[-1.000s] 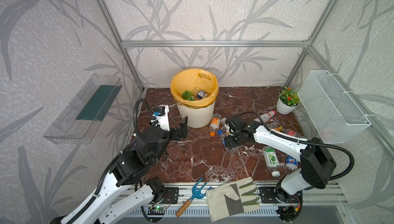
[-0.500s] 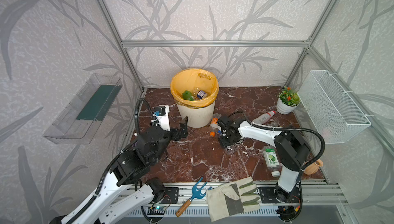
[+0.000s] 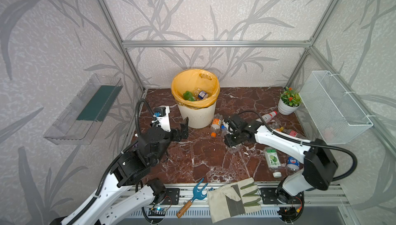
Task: Throw the plastic bottles in the bin
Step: Pick up the plastic bottle from the center of the table, then throw the plastic bottle into the trash bin.
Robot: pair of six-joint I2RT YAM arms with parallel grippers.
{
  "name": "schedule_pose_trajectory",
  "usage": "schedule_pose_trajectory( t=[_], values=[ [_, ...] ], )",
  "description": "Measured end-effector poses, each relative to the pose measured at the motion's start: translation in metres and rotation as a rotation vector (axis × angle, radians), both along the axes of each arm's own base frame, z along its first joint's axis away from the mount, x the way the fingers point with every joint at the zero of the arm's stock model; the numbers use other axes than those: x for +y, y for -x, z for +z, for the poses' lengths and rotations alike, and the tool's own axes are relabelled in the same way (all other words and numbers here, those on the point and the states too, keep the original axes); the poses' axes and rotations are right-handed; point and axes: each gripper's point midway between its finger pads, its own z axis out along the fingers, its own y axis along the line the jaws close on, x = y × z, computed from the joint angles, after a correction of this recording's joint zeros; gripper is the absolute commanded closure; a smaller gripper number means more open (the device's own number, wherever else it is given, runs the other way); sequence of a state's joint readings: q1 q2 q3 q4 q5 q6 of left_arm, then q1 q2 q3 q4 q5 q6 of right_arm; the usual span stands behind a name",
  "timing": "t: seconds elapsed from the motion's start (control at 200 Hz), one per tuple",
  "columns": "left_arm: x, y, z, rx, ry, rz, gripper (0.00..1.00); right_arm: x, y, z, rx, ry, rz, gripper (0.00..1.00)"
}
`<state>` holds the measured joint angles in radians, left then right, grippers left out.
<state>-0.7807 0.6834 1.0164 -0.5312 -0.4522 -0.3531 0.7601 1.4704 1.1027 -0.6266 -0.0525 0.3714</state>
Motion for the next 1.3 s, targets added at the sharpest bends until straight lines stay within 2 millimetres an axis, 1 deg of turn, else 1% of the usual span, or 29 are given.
schedule_pose_trajectory(
  t=[0.06,0.16,0.235,0.3,0.375,0.415,0.48,0.58,0.645,0.68,0.695,0.715,0.725,0.76,0.79,0.825,0.865,0.88,0.91,0.95,1.01,1.06,1.11,1.145,1.22,1.265,1.3],
  values=[
    [0.000,0.000,0.000,0.001,0.004,0.002,0.01,-0.002,0.002,0.039,-0.083,-0.084,-0.013,0.52],
    [0.002,0.001,0.000,0.002,0.008,0.007,0.01,-0.014,0.008,0.094,-0.220,-0.206,-0.040,0.52],
    [0.004,0.002,-0.002,0.003,0.014,0.014,0.01,-0.024,0.014,0.127,-0.302,-0.267,-0.055,0.52],
    [0.006,0.003,-0.006,0.007,0.017,0.020,0.01,-0.030,0.018,0.150,-0.359,-0.307,-0.060,0.51],
    [0.008,0.004,-0.011,0.016,0.017,0.025,0.01,-0.032,0.017,0.173,-0.410,-0.335,-0.058,0.50],
    [0.008,0.004,-0.014,0.022,0.017,0.027,0.01,-0.030,0.014,0.186,-0.435,-0.344,-0.050,0.50],
    [0.008,0.004,-0.018,0.033,0.016,0.029,0.01,-0.021,0.005,0.211,-0.473,-0.358,-0.034,0.50],
    [0.008,0.005,-0.022,0.043,0.019,0.033,0.01,0.005,-0.017,0.252,-0.529,-0.397,0.009,0.50],
    [0.009,0.005,-0.023,0.045,0.025,0.035,0.01,0.026,-0.039,0.273,-0.547,-0.420,0.030,0.51],
    [0.009,0.005,-0.023,0.047,0.027,0.036,0.01,0.041,-0.056,0.285,-0.551,-0.448,0.042,0.51],
    [0.009,0.005,-0.024,0.048,0.027,0.036,0.01,0.048,-0.063,0.287,-0.547,-0.457,0.049,0.50],
    [0.009,0.005,-0.024,0.049,0.027,0.036,0.01,0.055,-0.073,0.293,-0.554,-0.470,0.050,0.45],
    [0.009,0.005,-0.025,0.050,0.028,0.037,0.01,0.061,-0.079,0.294,-0.547,-0.478,0.056,0.42],
    [0.009,0.005,-0.025,0.053,0.028,0.037,0.00,0.075,-0.099,0.299,-0.542,-0.495,0.056,0.27],
    [0.009,0.005,-0.026,0.056,0.027,0.037,0.01,0.087,-0.117,0.304,-0.547,-0.504,0.058,0.21],
    [0.008,0.004,-0.027,0.059,0.025,0.038,0.01,0.100,-0.137,0.306,-0.552,-0.514,0.062,0.17],
    [0.007,0.004,-0.028,0.063,0.021,0.038,0.01,0.114,-0.158,0.301,-0.542,-0.513,0.060,0.15],
    [0.007,0.003,-0.029,0.065,0.020,0.038,0.01,0.116,-0.165,0.301,-0.544,-0.512,0.056,0.15],
    [0.007,0.003,-0.030,0.069,0.017,0.039,0.01,0.123,-0.178,0.297,-0.537,-0.517,0.050,0.10],
    [0.006,0.002,-0.032,0.075,0.013,0.040,0.01,0.127,-0.192,0.291,-0.520,-0.531,0.039,0.01],
    [0.005,0.002,-0.034,0.082,0.009,0.041,0.01,0.131,-0.204,0.282,-0.502,-0.538,0.028,0.01],
    [0.006,0.002,-0.035,0.089,0.008,0.042,0.00,0.127,-0.207,0.276,-0.489,-0.527,0.018,0.01],
    [0.007,0.003,-0.038,0.099,0.002,0.044,0.01,0.120,-0.203,0.270,-0.466,-0.496,0.010,0.01],
    [0.007,0.004,-0.039,0.102,-0.001,0.044,0.01,0.114,-0.199,0.270,-0.456,-0.478,0.006,0.01],
    [0.007,0.004,-0.040,0.106,-0.003,0.043,0.01,0.098,-0.185,0.281,-0.463,-0.429,0.006,0.01],
    [0.006,0.003,-0.041,0.109,-0.004,0.041,0.01,0.089,-0.171,0.292,-0.479,-0.403,0.016,0.01],
    [0.005,0.003,-0.041,0.111,-0.005,0.039,0.01,0.082,-0.155,0.303,-0.496,-0.390,0.029,0.01]
  ],
)
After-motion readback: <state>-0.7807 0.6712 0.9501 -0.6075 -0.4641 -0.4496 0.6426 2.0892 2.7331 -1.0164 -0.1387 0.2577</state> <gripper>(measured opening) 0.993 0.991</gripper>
